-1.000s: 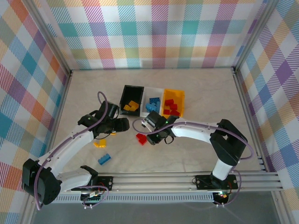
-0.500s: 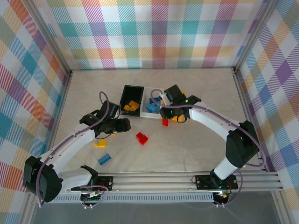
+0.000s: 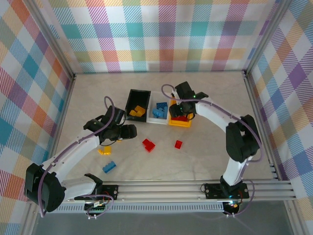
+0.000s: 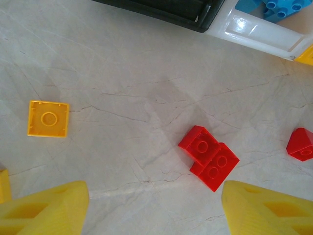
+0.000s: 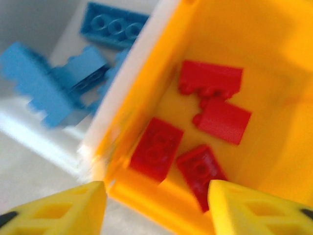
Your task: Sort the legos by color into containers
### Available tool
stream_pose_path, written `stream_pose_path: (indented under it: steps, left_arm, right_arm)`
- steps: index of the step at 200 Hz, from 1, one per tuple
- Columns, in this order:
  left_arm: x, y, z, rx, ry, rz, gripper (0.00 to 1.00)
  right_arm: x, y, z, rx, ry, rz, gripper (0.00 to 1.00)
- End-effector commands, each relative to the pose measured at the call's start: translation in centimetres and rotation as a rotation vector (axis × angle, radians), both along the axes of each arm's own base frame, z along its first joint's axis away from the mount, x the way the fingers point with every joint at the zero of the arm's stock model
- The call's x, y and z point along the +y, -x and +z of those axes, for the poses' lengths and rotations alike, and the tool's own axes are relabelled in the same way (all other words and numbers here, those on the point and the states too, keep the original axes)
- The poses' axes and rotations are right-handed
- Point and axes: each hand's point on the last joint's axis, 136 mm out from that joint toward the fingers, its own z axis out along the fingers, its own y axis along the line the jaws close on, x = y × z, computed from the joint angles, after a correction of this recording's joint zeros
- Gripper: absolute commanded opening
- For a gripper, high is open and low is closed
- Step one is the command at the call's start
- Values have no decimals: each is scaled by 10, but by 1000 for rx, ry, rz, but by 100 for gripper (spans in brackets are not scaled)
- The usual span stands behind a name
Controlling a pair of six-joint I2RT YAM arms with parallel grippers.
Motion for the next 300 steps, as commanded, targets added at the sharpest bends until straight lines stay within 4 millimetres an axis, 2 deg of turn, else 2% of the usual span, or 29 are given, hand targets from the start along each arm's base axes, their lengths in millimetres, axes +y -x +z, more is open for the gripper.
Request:
stream_pose_path:
  steps: [1,13,32,45,63,93,154,210,265,300]
  left_arm:
    - [0,2,-7,13,8,-10,73]
    - [-3,-1,-10,15,18,-13,73]
    - [-9,-4,-12,21,40,-17,73]
    - [-12,-5,-11,21,51,-20,72]
    - [-11,-6,-11,17,49,-18,73]
    - [-12,-6,-6,14,53,-22,73]
    - [-7,-4,-3,2,33,-24,73]
    - [-4,-3,-3,-2,4,-37,73]
    - [-2,-4,-4,-2,-10,-46,73]
    - [-2,-4,-3,-1,-12,-47,73]
  right_arm:
    - [16,61,10,53,-31,73,68]
    - [13,87,-5,127,-35,67,74]
    - [5,122,-27,230,-10,20,76]
    - [-4,137,-36,249,35,-44,82]
    - [-7,150,-49,276,32,-118,83]
    - [-16,150,-70,296,70,-273,82]
    - [-19,134,-89,266,91,-446,76]
    - [-13,122,-99,243,89,-477,66]
    - [-9,114,-100,217,91,-467,64]
    - [-3,110,-103,224,90,-457,56]
